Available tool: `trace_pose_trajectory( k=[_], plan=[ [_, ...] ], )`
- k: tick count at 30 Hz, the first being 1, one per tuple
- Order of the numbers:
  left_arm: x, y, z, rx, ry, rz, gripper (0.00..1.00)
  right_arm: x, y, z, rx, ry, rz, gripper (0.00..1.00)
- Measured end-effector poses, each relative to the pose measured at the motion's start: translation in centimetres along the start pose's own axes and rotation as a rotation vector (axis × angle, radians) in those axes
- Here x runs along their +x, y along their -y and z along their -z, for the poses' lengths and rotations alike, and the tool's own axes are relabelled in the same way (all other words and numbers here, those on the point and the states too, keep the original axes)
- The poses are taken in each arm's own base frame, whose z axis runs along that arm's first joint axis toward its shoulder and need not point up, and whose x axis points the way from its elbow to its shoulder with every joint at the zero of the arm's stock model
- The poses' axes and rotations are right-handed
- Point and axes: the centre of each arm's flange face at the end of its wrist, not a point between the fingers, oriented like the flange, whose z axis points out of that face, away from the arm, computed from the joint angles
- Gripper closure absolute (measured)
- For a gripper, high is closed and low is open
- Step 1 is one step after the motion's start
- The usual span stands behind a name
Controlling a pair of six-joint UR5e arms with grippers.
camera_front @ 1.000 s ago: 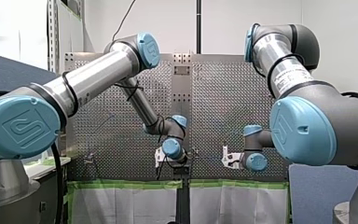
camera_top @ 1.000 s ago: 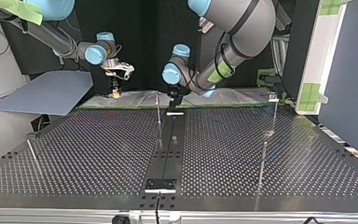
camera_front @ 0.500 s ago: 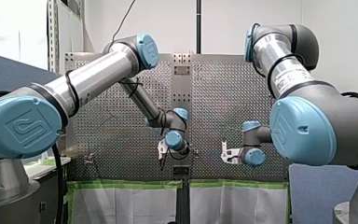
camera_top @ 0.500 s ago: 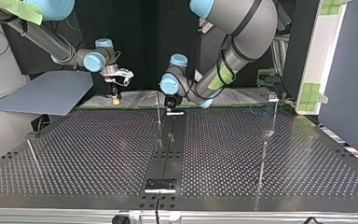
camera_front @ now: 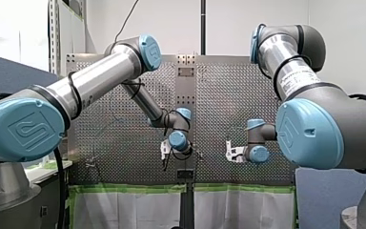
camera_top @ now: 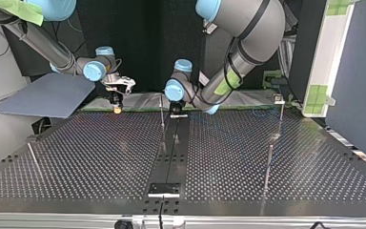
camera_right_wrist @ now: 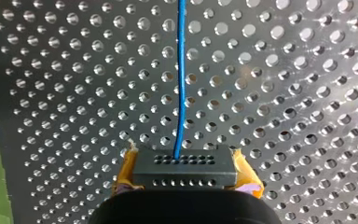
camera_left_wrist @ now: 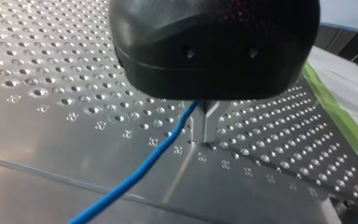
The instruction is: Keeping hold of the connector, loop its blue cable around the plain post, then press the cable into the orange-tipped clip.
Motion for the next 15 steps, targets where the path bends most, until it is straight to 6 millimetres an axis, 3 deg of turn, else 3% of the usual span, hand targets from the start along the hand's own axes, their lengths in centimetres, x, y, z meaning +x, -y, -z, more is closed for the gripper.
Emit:
trace_pose_trajectory(
  k=[15],
  plan=[
    [0.01, -0.28, -0.05, -0.009, -0.002, -0.007, 0.99, 0.32, 0.41, -0.26, 0.017, -0.007, 0.015, 1.00]
  ],
)
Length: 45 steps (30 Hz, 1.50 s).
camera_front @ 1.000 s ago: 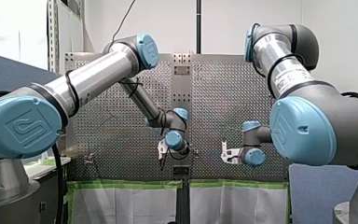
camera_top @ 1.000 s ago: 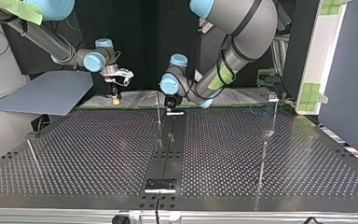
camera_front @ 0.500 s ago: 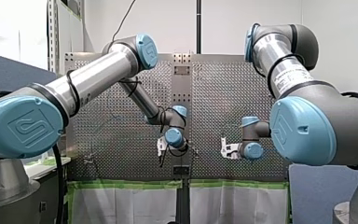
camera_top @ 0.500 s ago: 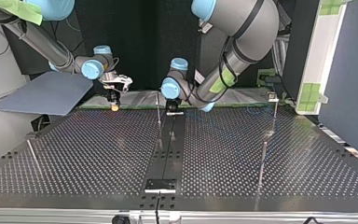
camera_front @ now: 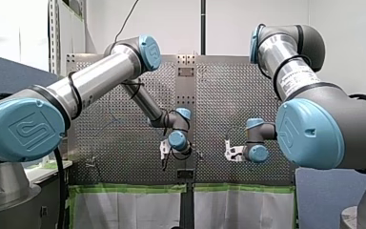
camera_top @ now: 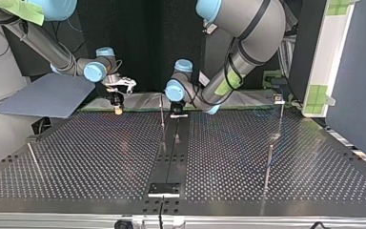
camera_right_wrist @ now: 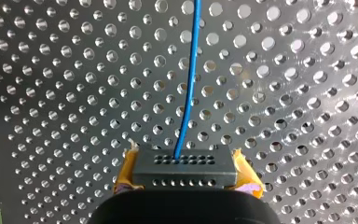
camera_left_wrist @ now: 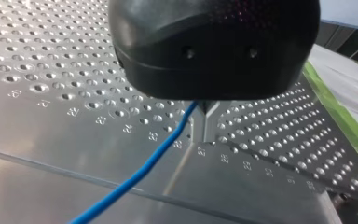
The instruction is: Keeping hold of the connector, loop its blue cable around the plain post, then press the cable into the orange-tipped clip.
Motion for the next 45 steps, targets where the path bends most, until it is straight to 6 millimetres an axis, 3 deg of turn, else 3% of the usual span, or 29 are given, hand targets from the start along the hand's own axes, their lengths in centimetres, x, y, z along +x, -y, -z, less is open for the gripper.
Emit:
trace_pose_trajectory(
  k=[3, 4, 5, 6, 8, 9, 10, 11, 13, 22, 36, 45],
  plan=[
    [0.0, -0.1, 0.0, -0.008, 0.000, -0.004, 0.99, 0.0, 0.1, 0.0, 0.003, 0.000, 0.000, 1.00],
    [0.0, -0.1, 0.0, -0.010, 0.000, -0.004, 0.93, 0.0, 0.1, 0.0, 0.003, 0.000, 0.000, 1.00],
    [0.0, -0.1, 0.0, -0.011, 0.000, -0.004, 0.45, 0.0, 0.1, 0.0, 0.005, 0.000, 0.000, 1.00],
    [0.0, -0.1, 0.0, -0.013, 0.000, -0.005, 0.45, 0.0, 0.2, 0.0, 0.006, 0.000, 0.000, 1.00],
    [0.1, -0.3, 0.1, -0.022, -0.005, -0.012, 0.26, 0.0, 0.2, 0.0, 0.007, 0.000, 0.000, 1.00],
    [0.2, -0.4, 0.2, -0.032, -0.010, -0.021, 0.26, 0.0, 0.2, 0.0, 0.008, 0.000, 0.000, 1.00],
    [0.3, -0.5, 0.3, -0.040, -0.014, -0.029, 0.10, 0.0, 0.2, 0.0, 0.008, 0.000, 0.000, 1.00],
    [0.3, -0.6, 0.4, -0.048, -0.019, -0.038, 0.04, 0.0, 0.3, 0.0, 0.008, 0.001, 0.000, 1.00],
    [0.5, -0.5, 0.6, -0.065, -0.028, -0.060, 0.00, 0.0, 0.3, 0.0, 0.009, 0.002, 0.000, 1.00],
    [1.0, 0.0, 2.4, -0.094, -0.047, -0.162, 0.00, -0.1, 0.4, 0.1, 0.010, 0.012, 0.000, 1.00],
    [-2.6, 1.9, 7.0, -0.024, 0.061, -0.181, 0.00, -0.5, 1.1, 0.7, 0.019, 0.057, 0.021, 1.00],
    [0.4, 3.1, 10.7, 0.004, 0.004, -0.214, 0.00, -0.7, 1.4, 0.9, 0.025, 0.076, 0.025, 1.00]
  ],
)
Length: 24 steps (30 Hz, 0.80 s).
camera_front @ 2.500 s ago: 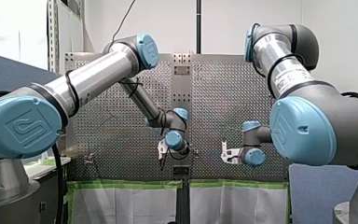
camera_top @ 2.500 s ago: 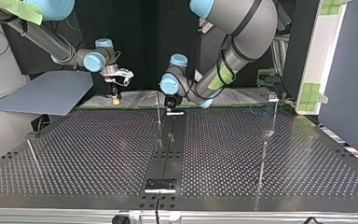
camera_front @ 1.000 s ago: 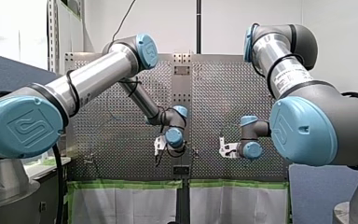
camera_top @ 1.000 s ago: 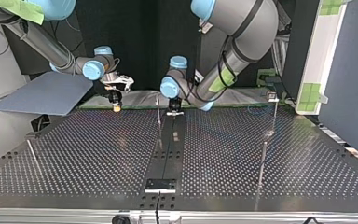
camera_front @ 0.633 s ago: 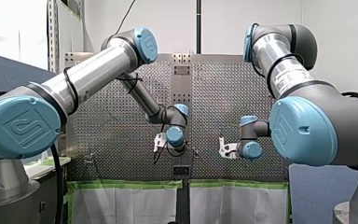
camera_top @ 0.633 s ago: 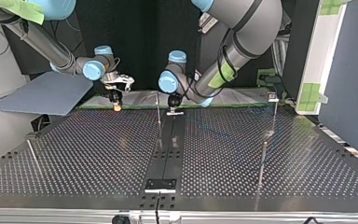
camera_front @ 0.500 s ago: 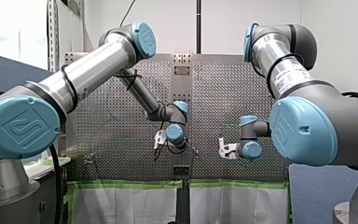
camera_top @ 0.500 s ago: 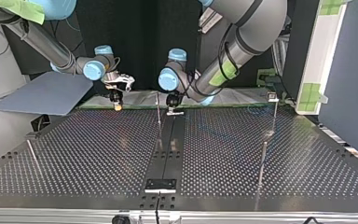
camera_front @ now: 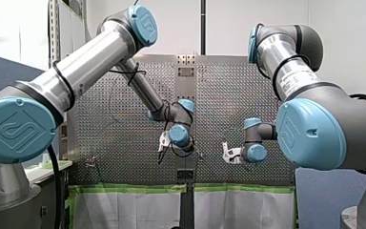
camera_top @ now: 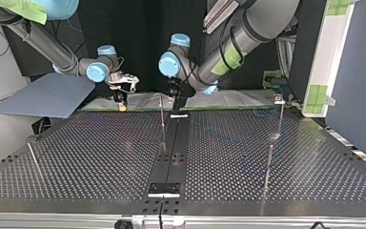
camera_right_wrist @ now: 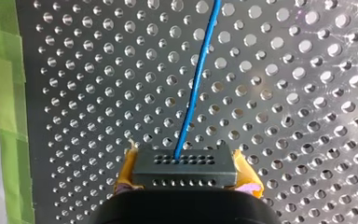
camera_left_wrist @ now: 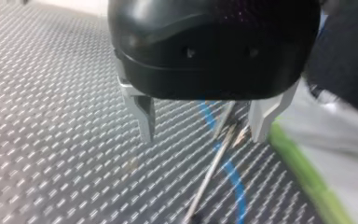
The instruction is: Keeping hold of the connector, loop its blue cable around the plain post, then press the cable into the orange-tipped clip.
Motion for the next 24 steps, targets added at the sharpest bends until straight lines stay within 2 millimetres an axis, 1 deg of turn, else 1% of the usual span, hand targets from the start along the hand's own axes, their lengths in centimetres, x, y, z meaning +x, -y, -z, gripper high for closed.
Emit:
trace_pose_trajectory(
  k=[11, 15, 19, 24],
  plan=[
    [4.6, 3.7, 5.2, 0.071, -0.046, 0.001, 0.00, 0.0, 0.1, 0.1, 0.002, 0.006, -0.005, 1.00],
    [6.3, 3.7, 6.6, 0.089, -0.077, -0.003, 0.00, 0.0, 0.1, 0.1, 0.004, 0.007, -0.006, 1.00],
    [7.3, 3.4, 7.1, 0.090, -0.090, 0.001, 0.00, -0.1, 0.1, 0.1, 0.005, 0.008, -0.007, 1.00],
    [7.0, 3.2, 6.4, 0.087, -0.063, 0.034, 0.00, -0.1, 0.1, 0.1, 0.005, 0.011, -0.007, 1.00]
  ],
)
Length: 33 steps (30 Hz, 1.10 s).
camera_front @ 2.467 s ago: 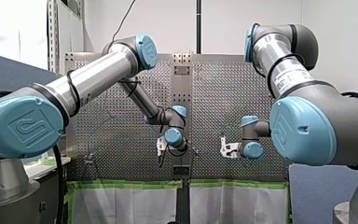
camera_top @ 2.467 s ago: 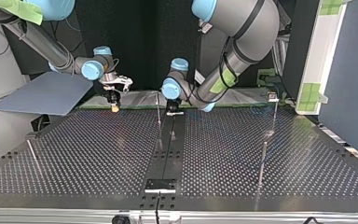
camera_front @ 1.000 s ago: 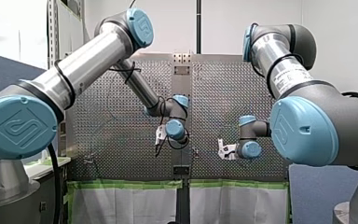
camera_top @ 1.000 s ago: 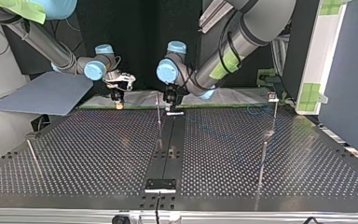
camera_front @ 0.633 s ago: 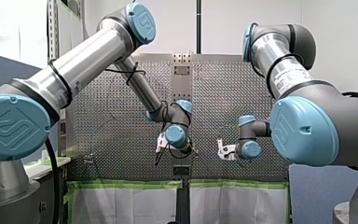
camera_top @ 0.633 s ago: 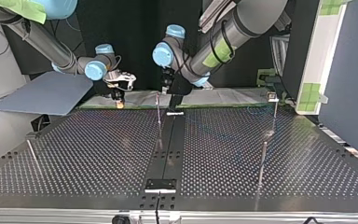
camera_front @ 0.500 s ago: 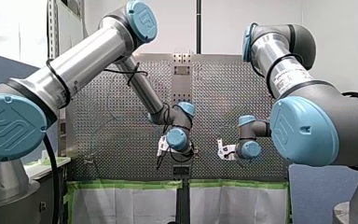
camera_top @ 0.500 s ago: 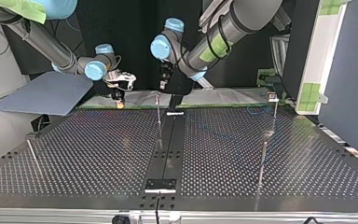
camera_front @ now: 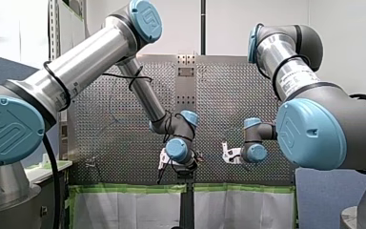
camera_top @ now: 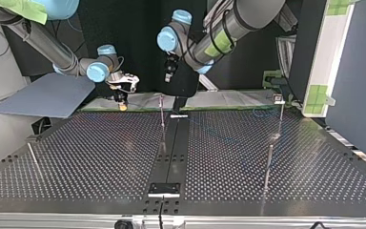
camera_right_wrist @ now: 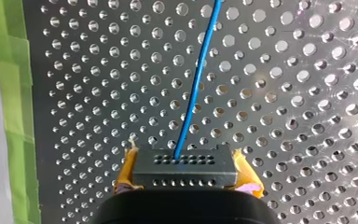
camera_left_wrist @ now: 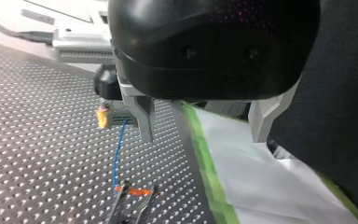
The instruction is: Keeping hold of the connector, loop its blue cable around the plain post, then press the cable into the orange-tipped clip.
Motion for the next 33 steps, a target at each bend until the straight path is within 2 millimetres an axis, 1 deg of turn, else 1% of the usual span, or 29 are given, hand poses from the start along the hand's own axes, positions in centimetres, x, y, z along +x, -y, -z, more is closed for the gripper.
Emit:
trace_pose_trajectory(
  k=[5, 7, 9, 13, 15, 24, 33],
  plan=[
    [-1.8, 0.1, -1.4, 0.001, 0.035, 0.022, 0.00, 0.0, 0.0, 0.0, 0.001, 0.002, 0.000, 1.00],
    [-2.1, 0.1, -1.8, -0.001, 0.038, 0.025, 0.00, 0.0, 0.0, 0.0, 0.001, 0.003, 0.000, 1.00],
    [-1.9, 0.1, -2.2, -0.006, 0.031, 0.023, 0.00, 0.0, 0.0, 0.0, 0.001, 0.003, 0.000, 1.00],
    [-0.8, -0.1, -2.9, -0.017, 0.013, 0.017, 0.00, 0.0, 0.0, 0.0, 0.001, 0.003, -0.001, 1.00],
    [-0.7, -0.1, -3.1, -0.019, 0.014, 0.017, 0.00, 0.0, 0.0, 0.0, 0.000, 0.003, 0.000, 1.00],
    [-2.2, 0.2, -4.3, -0.014, 0.048, 0.033, 0.00, 0.0, 0.0, 0.0, 0.000, 0.001, -0.001, 1.00],
    [-2.4, 0.4, -4.4, -0.006, 0.053, 0.038, 0.00, 0.0, 0.0, 0.0, 0.000, 0.003, -0.001, 1.00]
  ],
)
